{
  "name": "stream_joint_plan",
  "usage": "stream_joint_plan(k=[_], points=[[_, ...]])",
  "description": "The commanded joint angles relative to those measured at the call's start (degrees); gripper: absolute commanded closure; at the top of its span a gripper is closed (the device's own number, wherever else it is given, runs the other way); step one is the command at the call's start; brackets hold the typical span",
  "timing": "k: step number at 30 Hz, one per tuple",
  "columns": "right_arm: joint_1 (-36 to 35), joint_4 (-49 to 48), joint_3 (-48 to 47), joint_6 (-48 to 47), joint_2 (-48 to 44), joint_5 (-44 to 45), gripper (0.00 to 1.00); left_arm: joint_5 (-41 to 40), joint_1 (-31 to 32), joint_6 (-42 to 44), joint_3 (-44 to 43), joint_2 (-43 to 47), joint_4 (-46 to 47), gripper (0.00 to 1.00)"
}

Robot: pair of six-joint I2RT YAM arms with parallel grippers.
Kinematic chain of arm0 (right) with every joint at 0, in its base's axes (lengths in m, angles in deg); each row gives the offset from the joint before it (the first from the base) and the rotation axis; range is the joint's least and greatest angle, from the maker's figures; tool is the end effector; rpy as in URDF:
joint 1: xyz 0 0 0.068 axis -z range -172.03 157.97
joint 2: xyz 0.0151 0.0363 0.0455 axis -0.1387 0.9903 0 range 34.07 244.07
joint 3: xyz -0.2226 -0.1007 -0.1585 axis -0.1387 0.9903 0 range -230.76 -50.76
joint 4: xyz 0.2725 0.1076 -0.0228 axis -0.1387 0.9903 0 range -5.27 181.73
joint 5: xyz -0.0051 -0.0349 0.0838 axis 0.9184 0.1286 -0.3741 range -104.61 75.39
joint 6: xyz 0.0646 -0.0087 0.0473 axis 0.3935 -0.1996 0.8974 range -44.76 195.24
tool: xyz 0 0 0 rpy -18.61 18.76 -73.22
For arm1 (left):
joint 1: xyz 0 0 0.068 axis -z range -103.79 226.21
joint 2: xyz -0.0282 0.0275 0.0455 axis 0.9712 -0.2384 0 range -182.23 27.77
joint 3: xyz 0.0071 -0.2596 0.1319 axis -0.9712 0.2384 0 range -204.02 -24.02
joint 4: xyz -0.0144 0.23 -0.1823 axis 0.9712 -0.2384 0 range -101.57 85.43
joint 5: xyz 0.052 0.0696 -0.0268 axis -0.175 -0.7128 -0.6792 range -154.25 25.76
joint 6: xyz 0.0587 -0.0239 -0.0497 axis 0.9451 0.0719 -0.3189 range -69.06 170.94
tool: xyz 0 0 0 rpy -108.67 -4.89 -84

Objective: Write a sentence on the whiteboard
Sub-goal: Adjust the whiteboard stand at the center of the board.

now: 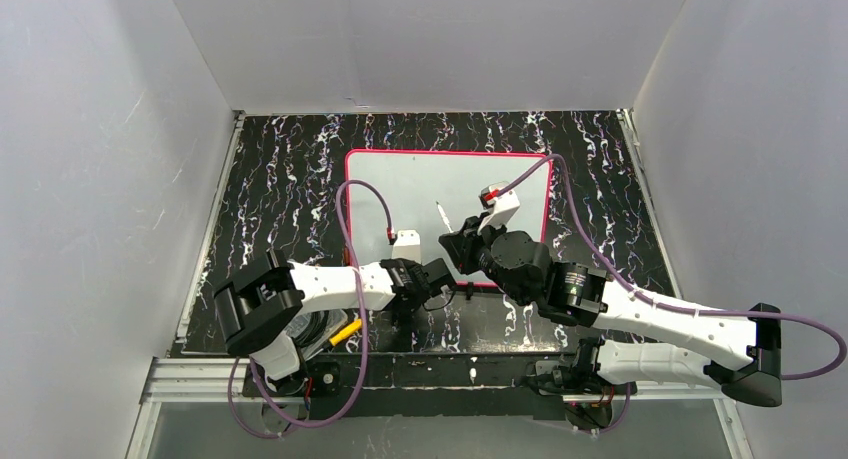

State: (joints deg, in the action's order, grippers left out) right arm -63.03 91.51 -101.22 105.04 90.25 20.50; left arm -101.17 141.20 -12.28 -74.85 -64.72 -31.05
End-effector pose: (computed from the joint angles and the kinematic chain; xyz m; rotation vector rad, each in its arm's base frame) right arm 0.1272 0.2463 0.3521 -0.2001 1.7961 0.7298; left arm 0.1771 -0.2806 0.1351 -0.1177 2.4050 -0.0671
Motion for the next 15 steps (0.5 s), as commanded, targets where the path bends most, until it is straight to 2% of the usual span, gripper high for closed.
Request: stream_joint_plan(k=[1,8,12,15], points=[[-0.3,-0.7,-0.4,0.4,-1.4,2.0,0.99,0.4,0.9,-2.7,-2.7,0.2,0.1,0.88],[-0.2,-0.3,-0.1,0.5,-2.6,2.5,0.99,5.0,2.1,-2.9,-0.4,4.2,1.4,0.58],[-0.3,-0.2,-0.2,0.5,-2.5,2.8,0.99,8.1,2.6,-2.6,1.0,7.5,1.7,0.53],[-0.3,0.2,-0.6,0.3,-2.4,2.7,0.99,9.9,2.7,-0.7,2.3,11.8,1.7,0.46]])
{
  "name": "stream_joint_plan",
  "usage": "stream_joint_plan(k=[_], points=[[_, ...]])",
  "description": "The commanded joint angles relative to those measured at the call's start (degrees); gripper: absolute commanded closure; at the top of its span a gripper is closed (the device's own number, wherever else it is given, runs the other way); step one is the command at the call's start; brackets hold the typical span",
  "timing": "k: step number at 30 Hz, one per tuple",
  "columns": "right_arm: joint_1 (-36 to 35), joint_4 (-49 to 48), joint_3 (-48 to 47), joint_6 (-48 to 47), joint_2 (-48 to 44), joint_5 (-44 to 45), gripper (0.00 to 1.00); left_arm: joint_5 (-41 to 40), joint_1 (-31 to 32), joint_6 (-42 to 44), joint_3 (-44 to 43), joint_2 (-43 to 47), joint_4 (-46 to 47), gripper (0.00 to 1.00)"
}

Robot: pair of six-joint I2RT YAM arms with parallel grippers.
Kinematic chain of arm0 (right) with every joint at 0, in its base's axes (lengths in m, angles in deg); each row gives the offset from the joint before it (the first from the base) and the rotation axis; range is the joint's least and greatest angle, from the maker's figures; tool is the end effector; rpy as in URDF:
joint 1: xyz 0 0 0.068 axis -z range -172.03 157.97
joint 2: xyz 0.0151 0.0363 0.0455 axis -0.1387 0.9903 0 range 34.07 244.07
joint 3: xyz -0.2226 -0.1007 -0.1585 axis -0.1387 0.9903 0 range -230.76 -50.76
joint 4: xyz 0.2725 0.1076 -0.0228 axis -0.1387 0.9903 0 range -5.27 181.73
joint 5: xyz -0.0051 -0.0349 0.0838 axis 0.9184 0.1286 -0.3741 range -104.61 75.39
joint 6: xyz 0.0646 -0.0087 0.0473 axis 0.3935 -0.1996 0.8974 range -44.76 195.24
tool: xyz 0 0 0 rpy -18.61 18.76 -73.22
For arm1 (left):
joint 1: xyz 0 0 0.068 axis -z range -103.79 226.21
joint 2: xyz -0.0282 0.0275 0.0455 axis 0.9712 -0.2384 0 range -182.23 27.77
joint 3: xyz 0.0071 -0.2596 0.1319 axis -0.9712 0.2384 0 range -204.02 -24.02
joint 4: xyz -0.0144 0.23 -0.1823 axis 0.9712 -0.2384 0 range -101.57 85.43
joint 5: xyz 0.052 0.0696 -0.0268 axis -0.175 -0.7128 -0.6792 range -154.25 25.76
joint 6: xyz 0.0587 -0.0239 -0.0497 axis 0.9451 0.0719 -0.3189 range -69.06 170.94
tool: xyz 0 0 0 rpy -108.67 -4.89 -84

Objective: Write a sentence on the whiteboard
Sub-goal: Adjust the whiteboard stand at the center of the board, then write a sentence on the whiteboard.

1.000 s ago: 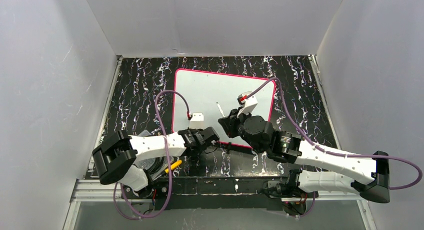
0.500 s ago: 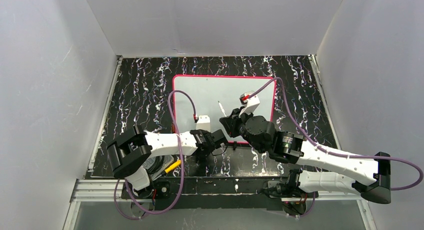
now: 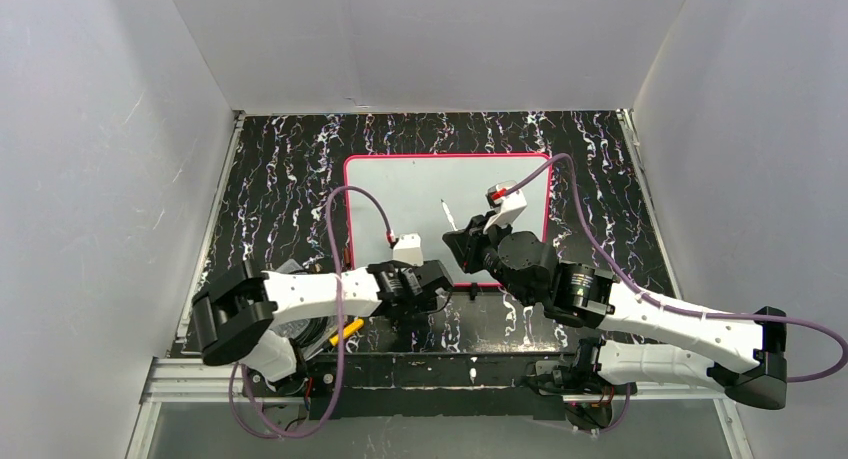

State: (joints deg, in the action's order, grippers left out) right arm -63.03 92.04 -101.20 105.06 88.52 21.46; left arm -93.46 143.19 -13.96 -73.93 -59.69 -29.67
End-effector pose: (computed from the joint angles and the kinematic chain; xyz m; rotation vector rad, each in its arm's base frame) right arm 0.1255 0.2382 0.3584 -0.1761 1.7791 0.7325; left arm 0.1593 -0.2880 0.1540 -0.1118 2.4773 -0.2869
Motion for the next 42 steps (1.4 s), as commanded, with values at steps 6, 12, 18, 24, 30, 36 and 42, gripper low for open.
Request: stream_joint_plan(k=[6,12,18,24,30,36,42], points=[[-0.2,-0.4,-1.2,0.0,-1.1,1.2,0.99,2.2,0.6,10.5,1.1,17.2,-5.2,0.29],[-0.2,-0.1,-2.9,-2.4,0.1,-0.7,0.99,8.9,-3.6,29.5,-5.3,26.3,-12.6,0.1],[-0.3,-1.0,-3.7,-2.9,1.6,-1.7,0.99,30.7,-27.9,49.7,-13.0,31.7,-17.2,0.1],[-0.3,-2.8,-3.8,-2.4,2.9,-3.4,0.99,51.9,-53.7,58.8,-16.5,29.3,-9.3,0.1],[-0.3,-3.4,-4.0,-3.1,3.4,-5.0,0.99,73.8,-63.9,57.7,-15.7,23.4,4.6,0.11],[-0.3,-3.8,-3.2,-3.5,2.4,-5.4,0.99,76.9,-66.7,59.4,-18.1,14.7,8.2,0.15],[-0.3,-3.9,-2.9,-3.4,2.0,-6.2,0.99,88.3,-71.4,56.7,-22.6,7.1,11.7,0.27]])
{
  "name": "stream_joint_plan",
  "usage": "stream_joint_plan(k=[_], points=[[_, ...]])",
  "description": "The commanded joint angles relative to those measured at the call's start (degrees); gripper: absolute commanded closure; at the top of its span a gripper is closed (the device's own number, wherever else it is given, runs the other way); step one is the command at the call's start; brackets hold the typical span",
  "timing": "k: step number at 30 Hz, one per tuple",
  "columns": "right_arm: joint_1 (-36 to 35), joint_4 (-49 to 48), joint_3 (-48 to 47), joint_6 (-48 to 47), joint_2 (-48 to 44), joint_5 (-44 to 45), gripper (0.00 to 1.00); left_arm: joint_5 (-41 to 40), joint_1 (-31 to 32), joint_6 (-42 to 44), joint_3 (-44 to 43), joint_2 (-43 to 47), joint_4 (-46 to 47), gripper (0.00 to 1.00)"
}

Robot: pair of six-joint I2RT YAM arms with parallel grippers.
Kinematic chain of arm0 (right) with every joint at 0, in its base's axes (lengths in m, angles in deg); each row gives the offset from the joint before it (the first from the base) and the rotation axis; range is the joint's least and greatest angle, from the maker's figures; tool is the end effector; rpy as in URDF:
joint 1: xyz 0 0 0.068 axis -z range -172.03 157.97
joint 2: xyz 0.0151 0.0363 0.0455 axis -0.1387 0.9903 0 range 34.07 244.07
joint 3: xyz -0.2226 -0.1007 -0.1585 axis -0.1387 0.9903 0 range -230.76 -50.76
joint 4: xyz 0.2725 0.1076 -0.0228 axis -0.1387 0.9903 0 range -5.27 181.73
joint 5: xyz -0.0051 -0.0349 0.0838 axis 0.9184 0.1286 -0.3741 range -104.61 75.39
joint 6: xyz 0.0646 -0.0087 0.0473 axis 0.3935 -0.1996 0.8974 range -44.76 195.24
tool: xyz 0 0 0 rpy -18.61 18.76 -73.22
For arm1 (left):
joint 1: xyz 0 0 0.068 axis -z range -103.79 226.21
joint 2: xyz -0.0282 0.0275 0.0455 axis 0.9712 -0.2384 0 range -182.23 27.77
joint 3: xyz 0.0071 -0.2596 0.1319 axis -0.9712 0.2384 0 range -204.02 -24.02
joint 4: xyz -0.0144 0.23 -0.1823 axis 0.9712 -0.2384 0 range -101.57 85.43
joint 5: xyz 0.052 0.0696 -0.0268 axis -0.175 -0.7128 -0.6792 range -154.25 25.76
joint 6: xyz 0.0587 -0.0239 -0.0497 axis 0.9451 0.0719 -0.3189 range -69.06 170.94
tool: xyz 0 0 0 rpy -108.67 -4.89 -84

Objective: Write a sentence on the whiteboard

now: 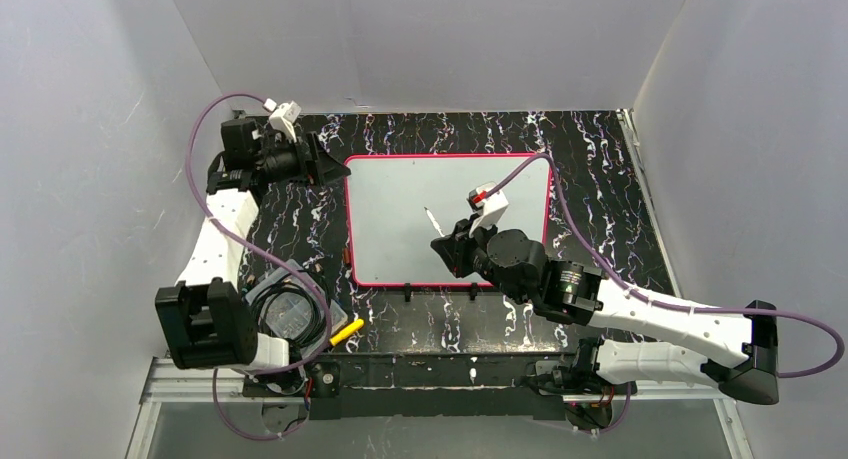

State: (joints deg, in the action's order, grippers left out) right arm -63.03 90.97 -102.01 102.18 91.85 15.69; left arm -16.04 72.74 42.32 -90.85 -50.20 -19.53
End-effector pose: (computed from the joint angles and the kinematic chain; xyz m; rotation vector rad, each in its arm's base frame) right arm 0.1258 0.2573 0.3511 -0.3120 1.8003 0.7584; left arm 0.3572 -0.0303 0.3423 0.3273 1.9458 -0.9026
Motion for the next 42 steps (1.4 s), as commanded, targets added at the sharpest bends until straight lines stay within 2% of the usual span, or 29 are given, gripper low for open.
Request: stream_joint_plan(k=[1,8,12,18,25,30,42], points=[[-0.3,-2.6,-2.1,-0.6,-1.2,-0.4,0.99,12.2,-0.9,0.5,-6.5,-3.5,1.1,0.3],[-0.2,-2.2,-2.5,-0.8,-1.1,0.0,0.99,15.8,-1.0,0.0,-8.7,-8.7,1.0,0.43],[-0.3,-1.9,-2.8,-0.8,-0.7,-0.1,0.99,18.8,-0.9,-1.4,-9.3,-10.4,1.8,0.54],[-0.3,-2.2,-2.4,-0.5,-0.7,-0.3,0.99,19.0,-0.9,-4.2,-3.2,-6.4,7.5,0.7],[-0.3,-2.1,-2.1,-0.4,-0.8,-0.8,0.99,18.0,-1.0,-1.7,4.6,0.2,6.0,0.87],[-0.3,-2.1,-1.8,-0.1,-1.1,-1.1,0.99,16.8,-0.9,-2.0,8.8,4.9,6.3,0.94],[-0.2,-2.3,-2.8,-0.3,1.4,-3.0,0.99,12.6,2.1,-4.0,18.6,16.4,5.1,0.96]])
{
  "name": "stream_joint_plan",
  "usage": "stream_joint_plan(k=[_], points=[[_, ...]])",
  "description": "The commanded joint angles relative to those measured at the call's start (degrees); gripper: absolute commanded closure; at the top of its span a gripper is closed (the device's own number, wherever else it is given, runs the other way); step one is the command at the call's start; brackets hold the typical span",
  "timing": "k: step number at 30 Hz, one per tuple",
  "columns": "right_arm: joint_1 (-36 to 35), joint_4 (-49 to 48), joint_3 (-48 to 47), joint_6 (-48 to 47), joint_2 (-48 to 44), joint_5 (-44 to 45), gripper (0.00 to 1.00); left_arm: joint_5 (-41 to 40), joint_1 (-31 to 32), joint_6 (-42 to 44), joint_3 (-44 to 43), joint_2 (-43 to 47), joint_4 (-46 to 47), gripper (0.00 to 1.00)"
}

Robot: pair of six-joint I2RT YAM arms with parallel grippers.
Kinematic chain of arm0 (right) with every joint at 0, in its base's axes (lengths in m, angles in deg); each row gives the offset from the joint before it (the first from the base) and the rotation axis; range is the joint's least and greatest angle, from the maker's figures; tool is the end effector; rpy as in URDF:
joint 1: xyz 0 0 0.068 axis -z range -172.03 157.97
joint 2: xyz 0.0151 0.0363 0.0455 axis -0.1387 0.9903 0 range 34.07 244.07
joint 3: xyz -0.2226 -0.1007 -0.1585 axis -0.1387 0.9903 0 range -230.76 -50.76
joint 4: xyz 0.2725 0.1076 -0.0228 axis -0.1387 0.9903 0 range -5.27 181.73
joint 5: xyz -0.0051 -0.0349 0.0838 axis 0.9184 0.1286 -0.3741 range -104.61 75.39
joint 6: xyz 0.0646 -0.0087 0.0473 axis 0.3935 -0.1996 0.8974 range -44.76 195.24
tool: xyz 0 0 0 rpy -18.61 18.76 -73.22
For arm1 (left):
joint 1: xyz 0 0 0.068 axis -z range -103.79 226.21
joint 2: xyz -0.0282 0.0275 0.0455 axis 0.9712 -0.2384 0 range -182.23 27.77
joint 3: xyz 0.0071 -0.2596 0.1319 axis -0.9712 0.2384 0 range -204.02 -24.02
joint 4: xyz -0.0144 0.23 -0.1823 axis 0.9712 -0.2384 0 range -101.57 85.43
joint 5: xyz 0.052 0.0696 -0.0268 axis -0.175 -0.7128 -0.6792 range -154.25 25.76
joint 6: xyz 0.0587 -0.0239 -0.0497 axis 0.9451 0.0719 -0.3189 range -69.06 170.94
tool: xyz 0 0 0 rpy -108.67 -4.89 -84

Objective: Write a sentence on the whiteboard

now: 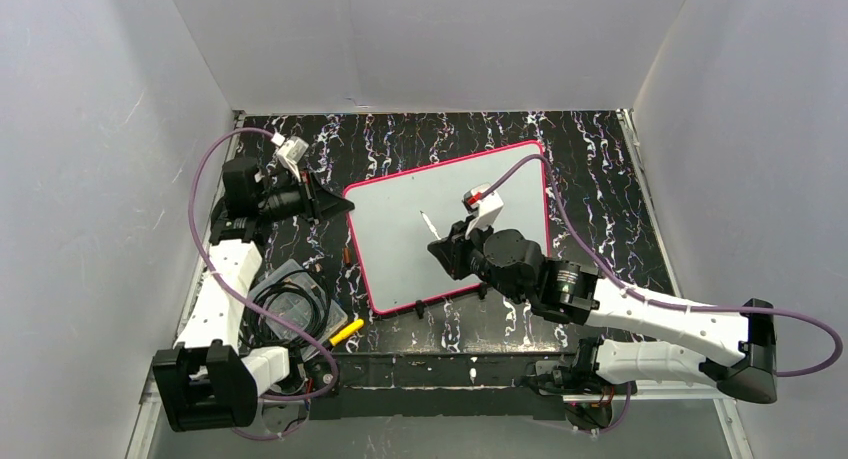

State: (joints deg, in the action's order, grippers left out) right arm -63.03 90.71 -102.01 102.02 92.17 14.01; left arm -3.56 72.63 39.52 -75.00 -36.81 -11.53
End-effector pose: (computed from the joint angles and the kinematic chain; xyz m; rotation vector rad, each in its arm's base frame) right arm 0.1250 0.2602 0.3499 -0.3379 1.8040 0.7793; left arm 0.2885 -0.0427 0.3239 0.4739 1.8219 -1.1013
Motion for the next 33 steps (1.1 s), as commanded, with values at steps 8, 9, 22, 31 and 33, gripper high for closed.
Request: stream_joint_plan(k=[8,9,22,31,33], points=[[-0.3,-5.0,-3.7,-0.9,3.6,-5.1,0.99,-2.1,2.2,-0.8,2.0,3.9,-5.0,0.71],[-0.3,-5.2,-4.0,-1.0,4.1,-5.1,0.99,-2.2,2.2,-0.8,1.9,4.0,-5.0,0.69],[-0.3,-2.6,-16.1,-3.7,18.4,-5.2,0.99,-6.8,2.6,2.1,1.6,6.2,-6.7,0.89],[-0.4,0.1,-22.1,-5.1,24.6,-4.5,0.99,-7.2,2.7,4.5,1.7,7.1,-7.2,1.0],[-0.4,1.6,-23.4,-4.9,25.7,-4.1,0.99,-7.2,2.7,5.2,1.8,7.5,-7.2,1.0]])
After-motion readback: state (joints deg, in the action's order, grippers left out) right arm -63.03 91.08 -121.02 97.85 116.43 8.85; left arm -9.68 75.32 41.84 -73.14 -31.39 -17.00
